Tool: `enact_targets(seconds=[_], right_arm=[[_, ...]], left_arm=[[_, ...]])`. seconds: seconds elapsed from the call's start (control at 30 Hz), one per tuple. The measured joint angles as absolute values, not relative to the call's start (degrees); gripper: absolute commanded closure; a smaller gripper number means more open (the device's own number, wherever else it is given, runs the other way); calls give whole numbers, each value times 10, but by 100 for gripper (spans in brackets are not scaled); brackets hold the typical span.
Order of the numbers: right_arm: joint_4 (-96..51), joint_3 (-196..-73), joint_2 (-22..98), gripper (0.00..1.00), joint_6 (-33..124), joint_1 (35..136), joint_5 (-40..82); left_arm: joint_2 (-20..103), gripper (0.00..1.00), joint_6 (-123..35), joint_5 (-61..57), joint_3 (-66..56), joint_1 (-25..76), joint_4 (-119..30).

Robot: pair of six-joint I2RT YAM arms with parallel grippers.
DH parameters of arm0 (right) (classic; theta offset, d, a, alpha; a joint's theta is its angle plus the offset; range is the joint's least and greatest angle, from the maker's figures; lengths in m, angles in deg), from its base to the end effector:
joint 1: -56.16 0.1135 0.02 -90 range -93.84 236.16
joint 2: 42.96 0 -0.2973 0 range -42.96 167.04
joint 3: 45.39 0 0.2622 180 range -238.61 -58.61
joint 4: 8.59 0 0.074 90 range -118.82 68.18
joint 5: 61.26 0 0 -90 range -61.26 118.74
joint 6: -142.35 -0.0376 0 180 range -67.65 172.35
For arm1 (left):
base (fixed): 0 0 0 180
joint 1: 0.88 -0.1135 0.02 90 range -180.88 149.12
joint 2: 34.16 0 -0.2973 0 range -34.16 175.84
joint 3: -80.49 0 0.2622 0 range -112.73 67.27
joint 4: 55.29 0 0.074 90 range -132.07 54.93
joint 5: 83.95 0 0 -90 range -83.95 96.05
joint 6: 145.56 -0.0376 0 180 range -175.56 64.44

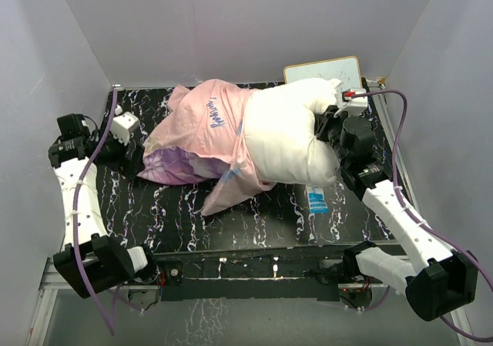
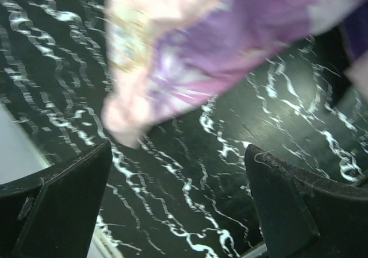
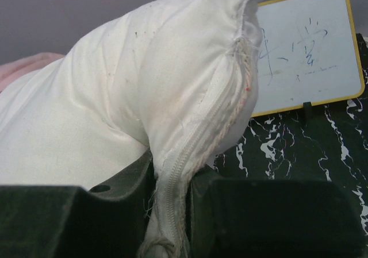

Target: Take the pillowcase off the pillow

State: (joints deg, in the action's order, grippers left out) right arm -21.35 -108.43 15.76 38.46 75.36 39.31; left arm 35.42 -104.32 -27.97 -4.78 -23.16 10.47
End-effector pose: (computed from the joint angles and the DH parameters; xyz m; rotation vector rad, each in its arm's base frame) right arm 0.2259 0.0714 0.3710 0.0573 1.7220 0.2696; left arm 0.2265 0.0701 0.3824 0.7578 2.1302 -0.0852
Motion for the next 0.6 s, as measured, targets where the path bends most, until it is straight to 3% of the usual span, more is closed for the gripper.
enact_targets(seconds=[0.23, 0.6], right_arm=[[-221, -1084, 164, 92, 383, 754, 372], [-247, -1087, 157, 92, 378, 753, 324]], left_arm=[[354, 3, -1056, -306, 39, -227, 90], [548, 3, -1001, -286, 33, -187, -86]])
